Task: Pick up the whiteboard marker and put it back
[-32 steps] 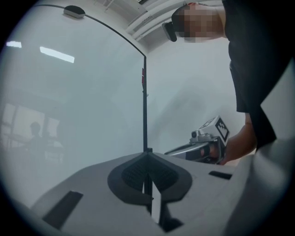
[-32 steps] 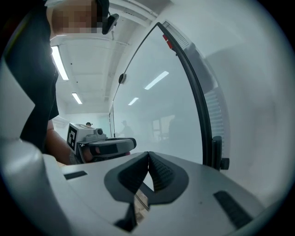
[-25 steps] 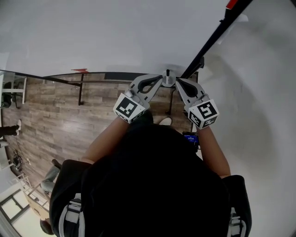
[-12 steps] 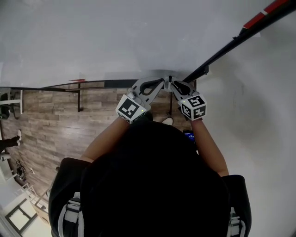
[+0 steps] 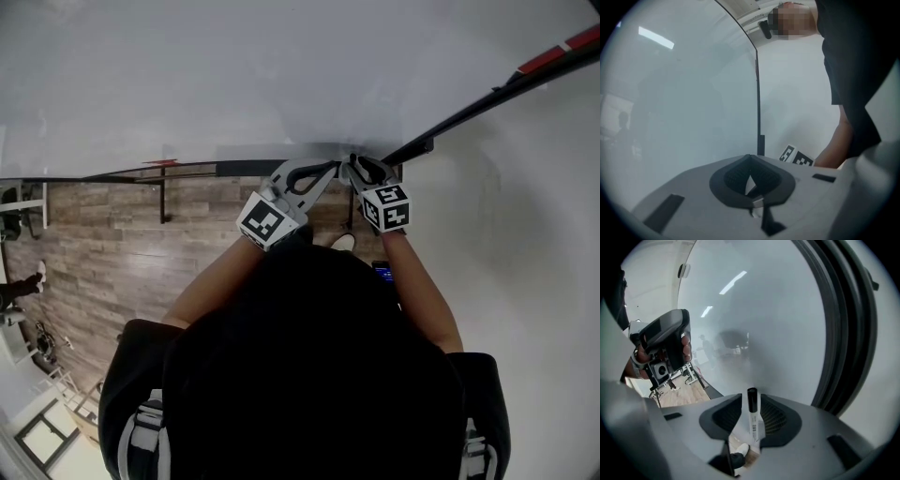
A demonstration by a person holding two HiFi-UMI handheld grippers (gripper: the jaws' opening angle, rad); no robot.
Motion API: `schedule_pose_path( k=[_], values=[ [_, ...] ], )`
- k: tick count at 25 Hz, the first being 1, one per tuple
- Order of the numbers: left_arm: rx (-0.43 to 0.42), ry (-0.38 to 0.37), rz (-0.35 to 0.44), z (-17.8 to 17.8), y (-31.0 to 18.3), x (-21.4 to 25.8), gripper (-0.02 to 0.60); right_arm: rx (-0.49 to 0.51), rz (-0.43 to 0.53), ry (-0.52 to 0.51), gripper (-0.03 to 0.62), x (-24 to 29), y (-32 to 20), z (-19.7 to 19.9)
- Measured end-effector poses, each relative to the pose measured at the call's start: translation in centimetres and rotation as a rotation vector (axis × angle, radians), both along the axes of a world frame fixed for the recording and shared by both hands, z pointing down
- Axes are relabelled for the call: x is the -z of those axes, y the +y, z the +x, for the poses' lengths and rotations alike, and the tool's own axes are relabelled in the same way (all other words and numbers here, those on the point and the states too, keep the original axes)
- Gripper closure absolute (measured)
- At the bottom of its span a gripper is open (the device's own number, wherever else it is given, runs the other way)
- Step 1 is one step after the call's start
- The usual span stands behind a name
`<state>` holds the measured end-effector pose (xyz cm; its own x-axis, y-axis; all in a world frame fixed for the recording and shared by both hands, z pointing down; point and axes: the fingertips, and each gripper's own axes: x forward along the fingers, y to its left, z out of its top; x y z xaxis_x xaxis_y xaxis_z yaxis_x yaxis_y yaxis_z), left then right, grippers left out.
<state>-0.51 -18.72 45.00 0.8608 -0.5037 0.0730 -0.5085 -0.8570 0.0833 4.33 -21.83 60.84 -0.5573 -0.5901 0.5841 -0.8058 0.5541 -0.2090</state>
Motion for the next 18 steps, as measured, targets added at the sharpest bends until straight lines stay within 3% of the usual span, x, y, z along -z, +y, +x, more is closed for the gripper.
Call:
schedule_pose_path(
  k=[5, 9, 18],
  values=[
    [0.001, -0.02, -0.001, -0.7, 0.1, -0.3, 0.578, -0.01, -0.01, 0.028, 0.478, -1.0, -0.5, -0.2],
    [0.003, -0.026, 0.016, -0.9, -0.1, -0.1, 0.578, -0.02, 0.027, 0.028, 0.53, -1.0, -0.8, -0.1],
    [0.03, -0.013, 0.002, -1.3, -0.2, 0.0, 0.578, 0.014, 0.12, -0.057, 0.533, 2.2, -0.2, -0.3]
  ],
)
